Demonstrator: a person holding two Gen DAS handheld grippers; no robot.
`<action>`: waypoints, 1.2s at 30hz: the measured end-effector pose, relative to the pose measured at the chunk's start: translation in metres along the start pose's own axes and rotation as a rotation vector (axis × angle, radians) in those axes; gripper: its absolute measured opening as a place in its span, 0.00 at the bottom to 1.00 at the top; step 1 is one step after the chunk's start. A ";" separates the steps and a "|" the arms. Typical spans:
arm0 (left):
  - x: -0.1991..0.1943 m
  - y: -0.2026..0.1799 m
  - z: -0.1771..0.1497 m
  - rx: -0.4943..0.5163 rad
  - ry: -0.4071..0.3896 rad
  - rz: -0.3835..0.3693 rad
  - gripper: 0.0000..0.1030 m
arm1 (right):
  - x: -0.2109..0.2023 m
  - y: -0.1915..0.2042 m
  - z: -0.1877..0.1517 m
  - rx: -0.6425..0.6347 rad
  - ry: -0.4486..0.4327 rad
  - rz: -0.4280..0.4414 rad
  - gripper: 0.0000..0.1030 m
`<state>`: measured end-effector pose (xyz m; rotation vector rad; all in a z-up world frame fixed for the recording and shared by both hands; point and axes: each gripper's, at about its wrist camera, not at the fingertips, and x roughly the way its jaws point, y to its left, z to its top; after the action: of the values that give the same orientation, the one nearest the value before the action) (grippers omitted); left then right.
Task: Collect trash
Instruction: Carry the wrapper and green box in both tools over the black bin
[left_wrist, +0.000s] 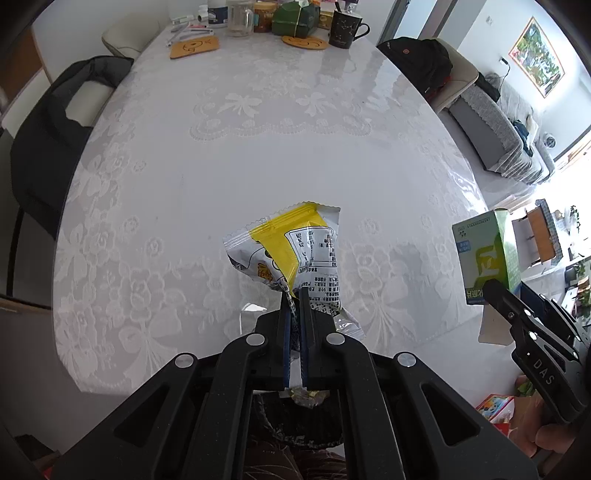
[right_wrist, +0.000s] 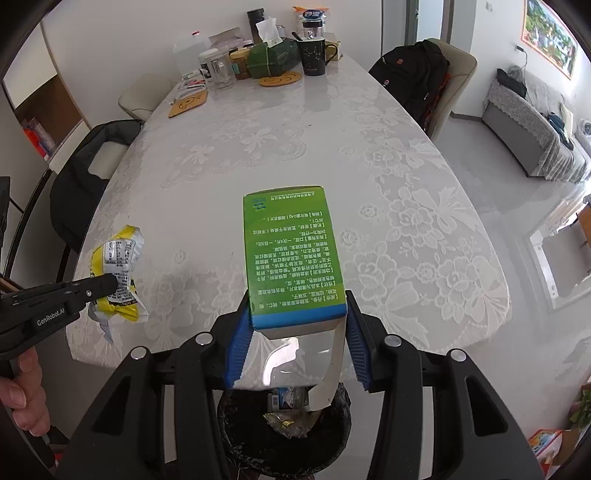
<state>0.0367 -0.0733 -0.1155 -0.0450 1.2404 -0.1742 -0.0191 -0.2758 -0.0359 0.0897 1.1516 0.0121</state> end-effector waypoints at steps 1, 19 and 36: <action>-0.001 -0.001 -0.004 -0.001 0.001 0.001 0.02 | -0.002 0.000 -0.004 0.000 0.000 0.001 0.43; -0.016 -0.031 -0.078 -0.022 -0.015 0.002 0.02 | -0.030 -0.006 -0.077 -0.056 0.027 0.037 0.43; -0.007 -0.015 -0.151 -0.064 0.016 -0.005 0.02 | -0.035 -0.007 -0.141 -0.075 0.080 0.068 0.43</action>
<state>-0.1092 -0.0784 -0.1563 -0.1016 1.2613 -0.1393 -0.1623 -0.2757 -0.0619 0.0623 1.2266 0.1203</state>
